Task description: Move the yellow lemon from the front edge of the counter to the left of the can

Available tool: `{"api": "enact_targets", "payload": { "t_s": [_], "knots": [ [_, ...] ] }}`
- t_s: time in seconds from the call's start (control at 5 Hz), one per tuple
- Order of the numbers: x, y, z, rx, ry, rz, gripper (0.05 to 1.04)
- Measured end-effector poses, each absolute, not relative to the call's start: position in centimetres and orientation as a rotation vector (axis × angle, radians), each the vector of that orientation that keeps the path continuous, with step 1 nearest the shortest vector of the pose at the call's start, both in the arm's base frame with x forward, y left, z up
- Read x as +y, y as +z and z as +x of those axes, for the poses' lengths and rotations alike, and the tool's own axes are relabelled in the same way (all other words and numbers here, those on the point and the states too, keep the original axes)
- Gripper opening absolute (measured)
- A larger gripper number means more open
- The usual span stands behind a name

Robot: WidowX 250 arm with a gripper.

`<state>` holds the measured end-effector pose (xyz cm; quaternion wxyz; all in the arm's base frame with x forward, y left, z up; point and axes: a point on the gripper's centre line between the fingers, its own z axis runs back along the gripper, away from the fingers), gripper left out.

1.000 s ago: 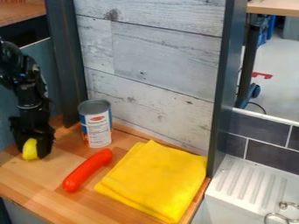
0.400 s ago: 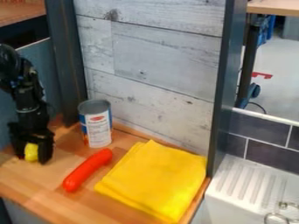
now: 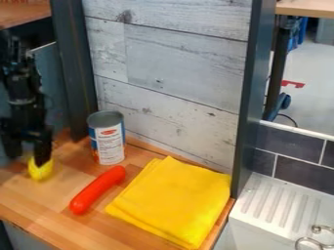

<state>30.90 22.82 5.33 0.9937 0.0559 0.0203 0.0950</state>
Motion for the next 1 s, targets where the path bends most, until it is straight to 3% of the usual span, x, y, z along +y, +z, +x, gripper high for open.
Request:
{"api": "enact_targets", "payload": {
  "t_s": [0.2,0.6,1.0],
  "knots": [
    [22.1,7.6,29.7,0.055,0.219,0.118,1.008],
    [13.9,12.7,26.9,0.01,-0.017,0.065,1.008],
    [7.6,11.7,25.8,0.096,-0.163,0.02,1.008]
  ]
}}
